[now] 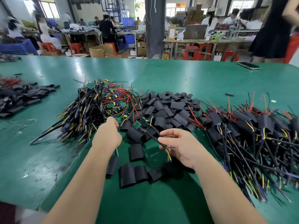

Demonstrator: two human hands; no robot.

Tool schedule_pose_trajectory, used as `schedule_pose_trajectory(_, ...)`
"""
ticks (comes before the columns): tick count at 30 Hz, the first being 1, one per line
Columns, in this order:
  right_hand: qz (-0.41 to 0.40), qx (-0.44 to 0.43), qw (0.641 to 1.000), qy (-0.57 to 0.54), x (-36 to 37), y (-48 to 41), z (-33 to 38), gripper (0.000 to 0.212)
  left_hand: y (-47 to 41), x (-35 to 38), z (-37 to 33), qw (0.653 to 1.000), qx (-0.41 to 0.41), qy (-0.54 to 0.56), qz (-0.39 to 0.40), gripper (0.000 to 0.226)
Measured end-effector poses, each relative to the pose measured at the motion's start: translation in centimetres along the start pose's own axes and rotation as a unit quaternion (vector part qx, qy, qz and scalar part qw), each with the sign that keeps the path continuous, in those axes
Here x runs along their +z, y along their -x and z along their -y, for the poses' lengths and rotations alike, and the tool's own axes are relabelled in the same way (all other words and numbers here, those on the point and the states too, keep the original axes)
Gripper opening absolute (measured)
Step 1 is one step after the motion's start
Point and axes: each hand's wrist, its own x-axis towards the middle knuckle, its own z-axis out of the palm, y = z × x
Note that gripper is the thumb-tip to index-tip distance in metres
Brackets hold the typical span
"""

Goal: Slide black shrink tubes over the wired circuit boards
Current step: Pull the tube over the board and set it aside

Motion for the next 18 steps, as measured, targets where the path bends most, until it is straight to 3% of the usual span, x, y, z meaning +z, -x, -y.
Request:
schedule_pose_trajectory(2,0.000,-0.004,1.000,-0.004,0.1,0.0,-0.1,0.014,0.6,0.1,-0.8,0.999,0.020,0.034,-0.034,0.029)
schedule_pose_trajectory(6,0.011,-0.015,1.000,0.003,0.5,-0.1,-0.4,0.010,2.0,1.3,-3.0,0.999,-0.028,0.001,0.017,0.084)
schedule_pose_trajectory(10,0.011,-0.012,1.000,0.008,0.7,0.0,-0.5,0.010,1.7,2.1,-3.6,0.995,-0.028,-0.083,0.042,0.079)
schedule_pose_trajectory(15,-0.020,-0.015,0.998,-0.064,0.5,0.0,0.0,0.009,1.7,2.5,-3.6,0.995,-0.041,-0.076,0.057,0.080)
schedule_pose_trajectory(18,0.002,0.003,0.996,-0.089,0.6,0.3,0.0,0.010,1.6,2.5,-3.5,0.994,-0.045,-0.080,0.062,0.086)
